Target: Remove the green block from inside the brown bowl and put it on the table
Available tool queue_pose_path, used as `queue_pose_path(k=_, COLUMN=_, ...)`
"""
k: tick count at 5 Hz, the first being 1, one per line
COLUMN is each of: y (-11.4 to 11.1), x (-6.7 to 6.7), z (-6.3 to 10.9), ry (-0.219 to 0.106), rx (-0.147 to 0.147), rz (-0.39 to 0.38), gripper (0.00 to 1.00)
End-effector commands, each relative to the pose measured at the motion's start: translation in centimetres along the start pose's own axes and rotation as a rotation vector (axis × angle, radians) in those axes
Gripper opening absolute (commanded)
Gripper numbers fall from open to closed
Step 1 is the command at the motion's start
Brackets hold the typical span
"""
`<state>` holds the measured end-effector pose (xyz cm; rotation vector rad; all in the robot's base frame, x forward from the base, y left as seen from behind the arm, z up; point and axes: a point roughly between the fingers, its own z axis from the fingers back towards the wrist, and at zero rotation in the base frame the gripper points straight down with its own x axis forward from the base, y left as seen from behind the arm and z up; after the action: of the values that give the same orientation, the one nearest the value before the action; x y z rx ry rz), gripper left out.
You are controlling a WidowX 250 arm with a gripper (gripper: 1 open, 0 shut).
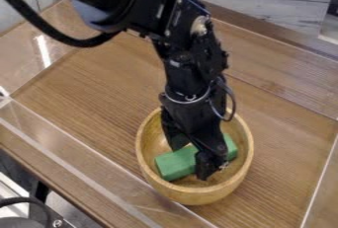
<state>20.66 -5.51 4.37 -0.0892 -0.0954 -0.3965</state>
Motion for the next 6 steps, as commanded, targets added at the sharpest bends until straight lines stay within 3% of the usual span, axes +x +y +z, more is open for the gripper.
queue_pose_path(k=1, y=-0.35, x=0.47, z=-0.13, ry=-0.016, rx=0.006, rz=-0.017, gripper=1.0)
queue_pose_path(k=3, y=-0.62, x=0.66, z=-0.89, ry=-0.012, rx=0.013, rz=-0.019, gripper=1.0)
queue_pose_path(k=4, y=-0.57, x=0.81, z=-0.97, ry=-0.011, rx=0.02, rz=-0.018, gripper=0.0)
queue_pose_path(k=6, y=-0.51, x=1.07, z=-0.57, ry=-0.008, rx=0.029, rz=-0.005, gripper=0.0)
